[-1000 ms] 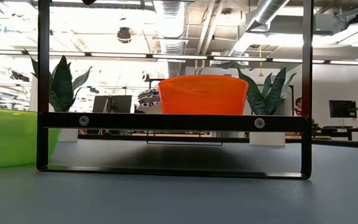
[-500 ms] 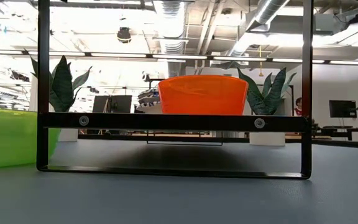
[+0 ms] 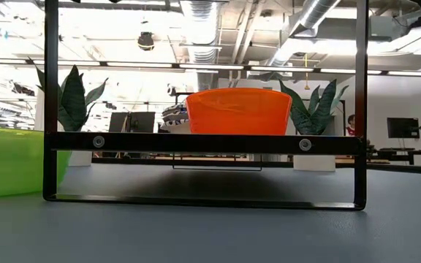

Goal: Place and stack bowls onto a shelf
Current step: Stack the purple bowl on top of the orange bowl on the shelf

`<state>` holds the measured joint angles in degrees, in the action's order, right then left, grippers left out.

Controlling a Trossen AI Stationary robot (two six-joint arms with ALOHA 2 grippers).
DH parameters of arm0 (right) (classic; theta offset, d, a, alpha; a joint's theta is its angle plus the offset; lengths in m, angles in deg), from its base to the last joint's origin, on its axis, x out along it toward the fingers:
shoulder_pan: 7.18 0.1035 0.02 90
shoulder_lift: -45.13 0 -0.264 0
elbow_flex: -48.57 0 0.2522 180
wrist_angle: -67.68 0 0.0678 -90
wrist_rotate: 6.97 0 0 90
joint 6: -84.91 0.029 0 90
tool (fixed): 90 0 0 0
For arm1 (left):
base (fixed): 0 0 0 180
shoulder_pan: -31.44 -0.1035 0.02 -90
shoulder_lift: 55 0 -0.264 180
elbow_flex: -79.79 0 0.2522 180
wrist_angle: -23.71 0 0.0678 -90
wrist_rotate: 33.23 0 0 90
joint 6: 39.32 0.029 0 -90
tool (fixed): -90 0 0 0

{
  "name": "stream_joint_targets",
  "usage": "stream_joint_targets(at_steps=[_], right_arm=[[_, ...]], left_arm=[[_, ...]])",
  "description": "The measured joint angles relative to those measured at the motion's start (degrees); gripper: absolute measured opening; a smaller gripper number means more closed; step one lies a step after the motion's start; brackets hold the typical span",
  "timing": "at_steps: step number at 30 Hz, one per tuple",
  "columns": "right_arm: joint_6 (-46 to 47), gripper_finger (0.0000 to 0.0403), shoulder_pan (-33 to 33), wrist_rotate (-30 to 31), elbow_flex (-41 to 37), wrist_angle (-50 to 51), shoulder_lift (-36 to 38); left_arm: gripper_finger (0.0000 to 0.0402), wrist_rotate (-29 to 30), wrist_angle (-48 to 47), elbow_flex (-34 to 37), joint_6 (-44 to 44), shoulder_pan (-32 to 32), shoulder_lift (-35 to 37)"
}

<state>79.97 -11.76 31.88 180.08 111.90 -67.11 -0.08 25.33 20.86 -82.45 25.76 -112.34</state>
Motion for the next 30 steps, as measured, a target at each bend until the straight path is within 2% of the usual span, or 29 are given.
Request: stream_joint_targets(at_steps=[6, 13, 17, 27, 30], right_arm=[[-0.96, 0.0243, 0.50, -0.09, 0.04, -0.01, -0.61], [-1.11, 0.0202, 0.83, -1.05, 0.02, 0.29, -0.66], [-1.11, 0.0163, 0.53, -1.09, 0.02, 0.30, -0.66], [-1.11, 0.0031, 0.96, -2.28, 0.02, 1.39, -0.66], [-1.53, 0.0021, 1.04, -2.29, 0.02, 2.19, -0.66]], left_arm=[[0.0000, 0.60, 0.60, 0.00, -0.06, -0.02, 0.00], [0.0000, 0.75, 0.64, 0.00, -0.51, -0.02, 0.00], [0.0000, 1.53, 0.67, 0.00, -0.48, -0.02, 0.00], [0.0000, 2.92, 0.69, 0.00, 0.04, -0.02, 0.00], [0.0001, 3.94, 0.71, -0.02, 1.28, 0.00, 0.02]])
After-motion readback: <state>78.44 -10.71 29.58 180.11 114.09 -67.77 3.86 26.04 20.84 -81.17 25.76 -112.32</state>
